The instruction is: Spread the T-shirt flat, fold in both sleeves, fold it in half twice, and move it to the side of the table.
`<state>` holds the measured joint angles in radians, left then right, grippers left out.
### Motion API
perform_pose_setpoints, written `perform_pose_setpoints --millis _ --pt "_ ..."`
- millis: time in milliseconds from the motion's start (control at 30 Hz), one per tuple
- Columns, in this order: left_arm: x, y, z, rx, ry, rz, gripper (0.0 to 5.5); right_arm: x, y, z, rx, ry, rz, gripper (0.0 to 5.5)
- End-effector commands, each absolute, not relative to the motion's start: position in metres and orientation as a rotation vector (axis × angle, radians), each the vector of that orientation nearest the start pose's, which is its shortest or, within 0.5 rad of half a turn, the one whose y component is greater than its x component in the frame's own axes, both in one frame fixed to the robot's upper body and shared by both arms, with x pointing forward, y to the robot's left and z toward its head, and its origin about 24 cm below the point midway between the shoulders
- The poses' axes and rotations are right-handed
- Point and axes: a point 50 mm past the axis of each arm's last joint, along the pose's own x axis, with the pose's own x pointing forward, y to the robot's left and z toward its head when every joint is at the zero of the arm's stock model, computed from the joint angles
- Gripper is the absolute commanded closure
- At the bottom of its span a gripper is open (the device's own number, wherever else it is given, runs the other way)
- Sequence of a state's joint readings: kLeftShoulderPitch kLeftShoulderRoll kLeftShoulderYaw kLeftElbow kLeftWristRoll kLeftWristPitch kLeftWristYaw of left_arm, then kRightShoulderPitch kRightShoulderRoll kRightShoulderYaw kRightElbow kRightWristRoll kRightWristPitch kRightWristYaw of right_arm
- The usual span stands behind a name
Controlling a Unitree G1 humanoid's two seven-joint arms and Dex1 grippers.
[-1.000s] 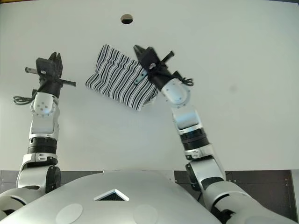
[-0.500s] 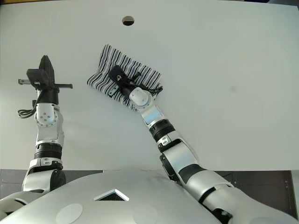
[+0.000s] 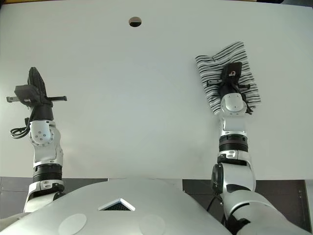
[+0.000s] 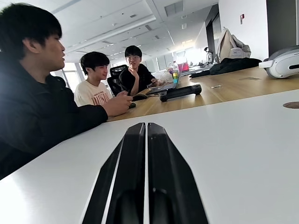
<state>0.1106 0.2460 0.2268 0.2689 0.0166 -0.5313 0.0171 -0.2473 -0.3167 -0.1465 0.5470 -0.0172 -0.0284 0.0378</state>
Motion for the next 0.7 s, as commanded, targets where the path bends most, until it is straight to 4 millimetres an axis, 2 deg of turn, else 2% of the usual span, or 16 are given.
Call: perform_pose_setpoints --millis 33,100,200,367,433,500,600,700 --pt "0.195 0.265 0.032 0.351 -0.195 0.233 5.39 0.279 -0.25 0.028 -0.234 0.032 -0.227 5.4" --pt "0.185 0.267 0.032 0.348 -0.2 0.253 5.39 0.263 -0.247 0.044 -0.224 -0.161 -0.246 5.4" --pt "0.174 0.265 0.034 0.352 -0.211 0.253 5.39 0.219 -0.239 0.053 -0.275 -0.337 -0.176 5.4" --pt "0.153 0.277 0.04 0.337 -0.211 0.32 5.39 0.143 -0.227 0.046 -0.455 -0.387 -0.064 5.4" --pt "0.143 0.282 0.039 0.306 -0.193 0.315 5.39 0.124 -0.235 0.045 -0.4 -0.362 -0.147 5.4" --pt "0.139 0.284 0.039 0.286 -0.178 0.274 5.39 0.117 -0.238 0.045 -0.356 -0.358 -0.211 5.4" --pt "0.146 0.292 0.036 0.245 -0.154 0.27 5.39 0.126 -0.216 0.047 -0.458 -0.439 -0.125 5.4" --pt "0.151 0.293 0.032 0.255 -0.134 0.25 5.39 0.132 -0.215 0.045 -0.439 -0.445 -0.138 5.4"
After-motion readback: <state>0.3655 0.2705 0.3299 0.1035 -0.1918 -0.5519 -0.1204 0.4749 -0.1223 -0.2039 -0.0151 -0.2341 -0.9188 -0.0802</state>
